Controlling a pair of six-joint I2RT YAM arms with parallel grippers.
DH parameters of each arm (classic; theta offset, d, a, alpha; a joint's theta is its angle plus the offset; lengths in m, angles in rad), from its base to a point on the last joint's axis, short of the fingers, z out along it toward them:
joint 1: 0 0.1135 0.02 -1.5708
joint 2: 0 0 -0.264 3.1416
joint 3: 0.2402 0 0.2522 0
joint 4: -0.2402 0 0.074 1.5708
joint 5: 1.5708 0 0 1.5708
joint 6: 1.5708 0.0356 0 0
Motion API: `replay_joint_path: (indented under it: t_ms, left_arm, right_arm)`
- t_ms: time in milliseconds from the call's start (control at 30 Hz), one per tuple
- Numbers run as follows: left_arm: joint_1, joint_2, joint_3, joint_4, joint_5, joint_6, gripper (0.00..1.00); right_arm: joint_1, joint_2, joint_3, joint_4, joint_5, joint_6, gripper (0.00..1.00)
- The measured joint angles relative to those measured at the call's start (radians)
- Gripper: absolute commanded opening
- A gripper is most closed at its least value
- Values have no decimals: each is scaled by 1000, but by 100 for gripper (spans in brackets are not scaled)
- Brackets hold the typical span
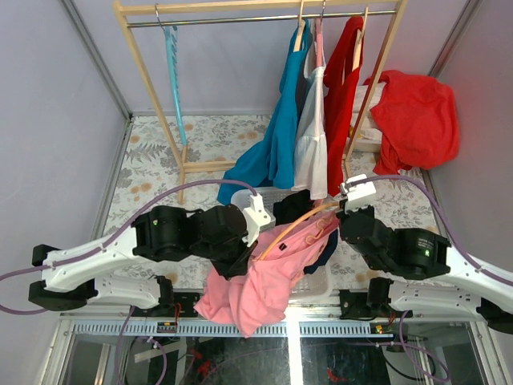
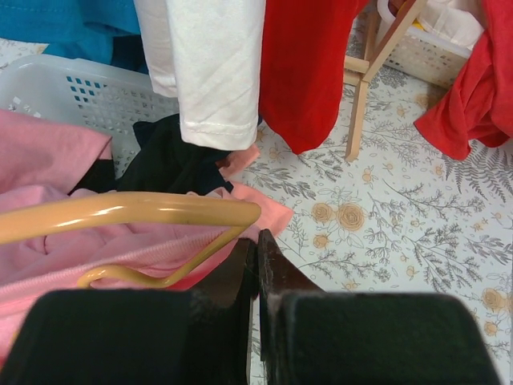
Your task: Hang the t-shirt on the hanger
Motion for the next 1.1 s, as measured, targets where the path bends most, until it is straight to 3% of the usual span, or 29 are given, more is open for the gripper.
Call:
replay_joint_path:
  t_ms: [300,633,767,1100]
  left_arm:
    - [-13,0,-81,23,-2,-11,1]
    - [-14,-18,-194,120,-39,-48,42]
    - [-14,-51,-242,174,-63,-70,49]
    - [-14,-139,-357,309,-79,-117,56]
  right_arm:
    - [-21,5,-23,14,-23,-16,0]
    - [-26,-14,-89,42,-62,-2,0]
    - [-26,-10,-113,45,-80,10,0]
    - [-26,-44,-116,42,-93,29,0]
